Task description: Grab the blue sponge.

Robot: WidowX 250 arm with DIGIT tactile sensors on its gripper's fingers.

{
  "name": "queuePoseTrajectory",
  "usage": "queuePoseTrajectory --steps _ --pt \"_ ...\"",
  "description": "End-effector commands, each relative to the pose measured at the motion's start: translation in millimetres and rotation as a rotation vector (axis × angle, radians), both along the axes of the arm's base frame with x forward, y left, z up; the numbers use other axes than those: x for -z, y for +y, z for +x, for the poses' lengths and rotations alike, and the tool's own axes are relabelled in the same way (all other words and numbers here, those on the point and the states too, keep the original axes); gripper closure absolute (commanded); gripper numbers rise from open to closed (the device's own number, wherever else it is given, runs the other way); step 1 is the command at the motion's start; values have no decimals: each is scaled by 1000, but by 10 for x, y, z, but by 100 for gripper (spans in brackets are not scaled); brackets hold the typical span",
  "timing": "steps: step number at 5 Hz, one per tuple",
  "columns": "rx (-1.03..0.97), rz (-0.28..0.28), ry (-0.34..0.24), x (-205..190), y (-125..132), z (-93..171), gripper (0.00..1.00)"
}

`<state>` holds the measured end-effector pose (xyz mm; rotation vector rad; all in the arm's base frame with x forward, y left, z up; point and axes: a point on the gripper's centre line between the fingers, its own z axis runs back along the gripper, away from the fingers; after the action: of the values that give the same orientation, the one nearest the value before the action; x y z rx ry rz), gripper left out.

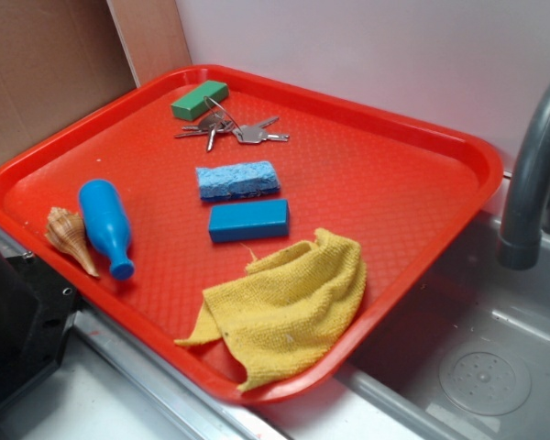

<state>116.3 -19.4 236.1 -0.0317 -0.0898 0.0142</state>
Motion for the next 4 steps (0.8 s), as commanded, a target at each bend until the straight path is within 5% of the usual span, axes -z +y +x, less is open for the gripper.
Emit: queuePoseTrajectory --steps 1,2,3,4 --pt "0 0 0 0 0 0 0" --pt "90 92 48 500 183 500 0" --pt "202 91 -60 827 128 1032 0" --pt "334 42 -92 1048 106 1049 0"
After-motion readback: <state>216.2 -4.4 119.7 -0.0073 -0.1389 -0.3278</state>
